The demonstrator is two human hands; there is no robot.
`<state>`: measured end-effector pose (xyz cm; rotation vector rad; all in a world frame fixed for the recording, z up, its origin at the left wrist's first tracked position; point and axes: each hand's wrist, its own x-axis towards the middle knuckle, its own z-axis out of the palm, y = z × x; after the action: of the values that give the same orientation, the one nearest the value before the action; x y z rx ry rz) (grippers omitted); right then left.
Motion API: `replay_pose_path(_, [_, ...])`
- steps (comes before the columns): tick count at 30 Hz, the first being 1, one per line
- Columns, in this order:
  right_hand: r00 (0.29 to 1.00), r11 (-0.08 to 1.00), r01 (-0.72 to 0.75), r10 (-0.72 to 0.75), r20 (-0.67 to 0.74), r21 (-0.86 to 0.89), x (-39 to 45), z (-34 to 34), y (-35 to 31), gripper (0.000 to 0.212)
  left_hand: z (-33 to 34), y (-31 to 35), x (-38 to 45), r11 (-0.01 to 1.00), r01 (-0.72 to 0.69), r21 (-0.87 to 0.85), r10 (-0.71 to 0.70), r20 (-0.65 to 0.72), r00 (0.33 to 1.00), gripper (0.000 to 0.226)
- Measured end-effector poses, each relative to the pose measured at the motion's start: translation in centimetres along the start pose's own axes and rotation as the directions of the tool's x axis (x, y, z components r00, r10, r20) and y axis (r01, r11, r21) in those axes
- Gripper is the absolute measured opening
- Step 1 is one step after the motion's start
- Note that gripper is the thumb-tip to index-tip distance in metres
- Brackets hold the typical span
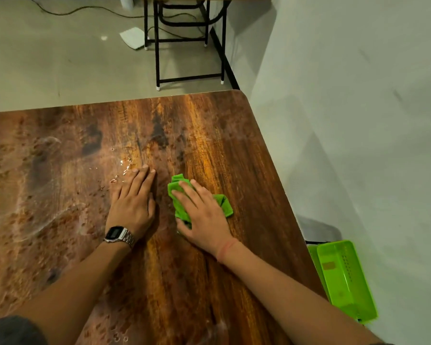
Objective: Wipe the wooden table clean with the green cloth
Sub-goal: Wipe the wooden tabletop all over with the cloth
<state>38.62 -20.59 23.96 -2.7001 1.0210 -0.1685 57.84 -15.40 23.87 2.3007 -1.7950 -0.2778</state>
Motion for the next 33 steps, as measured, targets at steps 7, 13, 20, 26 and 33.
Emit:
replay_pose_path(7, [0.998,0.990,-0.035,0.041,0.039,-0.138,-2.9,-4.7,11.0,0.062,-0.3,0.1,-0.1,1.000,0.015,0.016,-0.016,0.023,1.000,0.061])
replay_pose_path(13, [0.852,0.858,-0.514,0.510,-0.117,-0.003,4.8,-4.9,14.0,0.061,-0.1,0.0,-0.1,0.999,0.018,0.047,-0.020,0.041,0.999,0.061])
replay_pose_path(20, [0.932,0.930,-0.362,0.361,-0.039,-0.060,14.2,-1.3,4.8,0.066,0.3,-0.1,0.0,0.998,0.012,0.058,-0.014,0.035,0.999,0.061])
replay_pose_path(26, [0.999,0.997,0.042,-0.042,0.012,-0.061,6.7,-1.4,3.3,0.056,0.3,-0.3,0.0,0.999,0.003,0.054,-0.004,0.027,1.000,0.060])
replay_pose_path(33, [0.976,0.953,0.203,-0.179,0.122,-0.226,1.8,-6.4,16.0,0.061,0.6,-0.4,0.1,0.998,0.005,0.069,-0.007,0.027,1.000,0.060])
